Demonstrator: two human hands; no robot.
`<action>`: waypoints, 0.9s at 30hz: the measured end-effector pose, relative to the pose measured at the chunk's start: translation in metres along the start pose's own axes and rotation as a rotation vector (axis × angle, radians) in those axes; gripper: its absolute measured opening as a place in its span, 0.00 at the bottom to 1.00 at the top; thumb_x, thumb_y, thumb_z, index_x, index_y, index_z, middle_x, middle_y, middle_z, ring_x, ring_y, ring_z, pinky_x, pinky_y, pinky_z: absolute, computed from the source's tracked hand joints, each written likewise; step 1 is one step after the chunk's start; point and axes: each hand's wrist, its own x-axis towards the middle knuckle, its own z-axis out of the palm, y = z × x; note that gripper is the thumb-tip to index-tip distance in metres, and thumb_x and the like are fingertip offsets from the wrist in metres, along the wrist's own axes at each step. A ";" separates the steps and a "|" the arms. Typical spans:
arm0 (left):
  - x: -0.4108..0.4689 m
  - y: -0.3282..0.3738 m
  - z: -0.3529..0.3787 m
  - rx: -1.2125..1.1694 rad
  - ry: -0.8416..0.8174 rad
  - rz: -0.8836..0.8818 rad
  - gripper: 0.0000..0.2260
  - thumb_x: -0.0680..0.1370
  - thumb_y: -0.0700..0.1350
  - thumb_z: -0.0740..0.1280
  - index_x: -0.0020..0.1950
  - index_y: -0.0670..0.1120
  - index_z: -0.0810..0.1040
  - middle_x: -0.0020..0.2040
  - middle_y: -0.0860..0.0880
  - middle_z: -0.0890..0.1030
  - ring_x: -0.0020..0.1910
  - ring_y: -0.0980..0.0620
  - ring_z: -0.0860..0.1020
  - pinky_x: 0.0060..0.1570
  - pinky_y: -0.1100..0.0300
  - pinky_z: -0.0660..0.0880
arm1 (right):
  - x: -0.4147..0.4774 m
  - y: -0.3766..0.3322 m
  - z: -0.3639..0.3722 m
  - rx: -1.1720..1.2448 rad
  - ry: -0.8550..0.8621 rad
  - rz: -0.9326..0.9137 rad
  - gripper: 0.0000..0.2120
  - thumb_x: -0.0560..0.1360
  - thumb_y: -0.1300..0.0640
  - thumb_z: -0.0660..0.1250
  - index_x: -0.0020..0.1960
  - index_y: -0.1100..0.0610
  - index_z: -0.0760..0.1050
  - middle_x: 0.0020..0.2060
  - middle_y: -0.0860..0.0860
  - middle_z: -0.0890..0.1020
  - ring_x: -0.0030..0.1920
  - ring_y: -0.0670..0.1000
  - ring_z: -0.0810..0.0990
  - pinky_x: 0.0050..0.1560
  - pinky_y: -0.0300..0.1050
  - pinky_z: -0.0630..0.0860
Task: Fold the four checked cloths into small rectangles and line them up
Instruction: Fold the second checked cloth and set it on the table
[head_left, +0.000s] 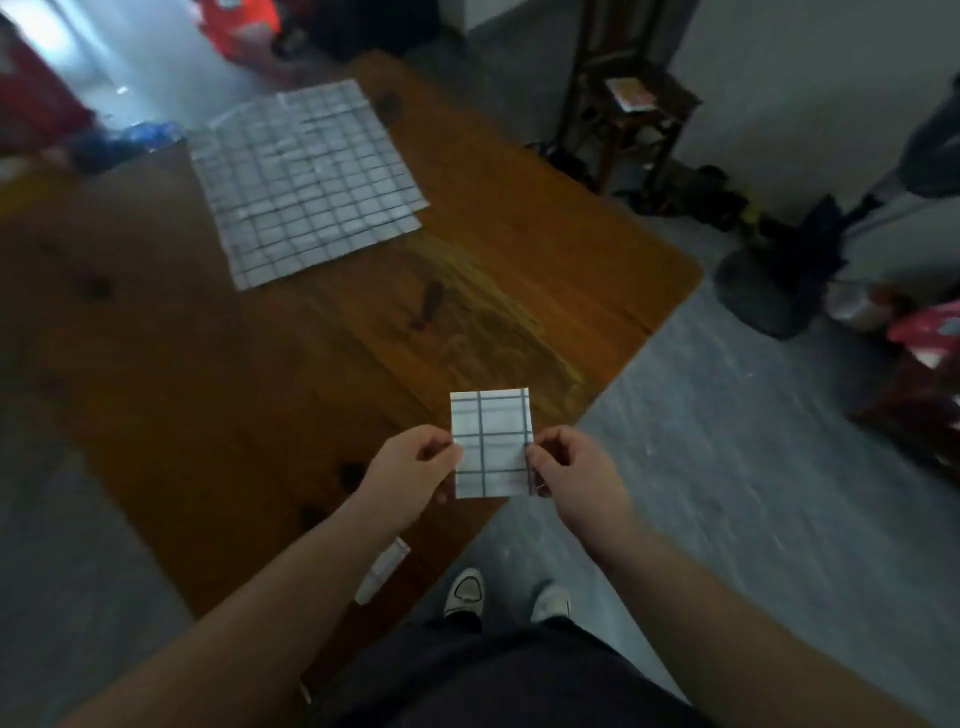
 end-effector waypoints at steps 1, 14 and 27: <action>0.006 -0.005 -0.003 -0.019 0.033 -0.031 0.05 0.81 0.48 0.66 0.55 0.51 0.79 0.45 0.51 0.83 0.44 0.52 0.82 0.47 0.56 0.81 | 0.013 -0.002 0.007 -0.052 -0.039 -0.004 0.03 0.81 0.54 0.66 0.52 0.51 0.78 0.45 0.47 0.83 0.45 0.48 0.82 0.41 0.40 0.78; 0.060 -0.062 0.035 -0.161 0.383 -0.482 0.07 0.81 0.49 0.67 0.57 0.51 0.78 0.48 0.53 0.79 0.45 0.57 0.77 0.38 0.63 0.73 | 0.137 0.019 0.069 -0.452 -0.526 -0.116 0.04 0.80 0.55 0.66 0.54 0.48 0.72 0.48 0.44 0.78 0.50 0.46 0.77 0.48 0.44 0.76; 0.061 -0.060 0.054 -0.016 0.506 -0.536 0.02 0.80 0.50 0.65 0.50 0.55 0.73 0.45 0.53 0.77 0.44 0.54 0.78 0.47 0.51 0.81 | 0.153 0.009 0.076 -0.828 -0.692 -0.425 0.03 0.80 0.51 0.63 0.53 0.47 0.75 0.47 0.43 0.76 0.46 0.43 0.76 0.45 0.42 0.77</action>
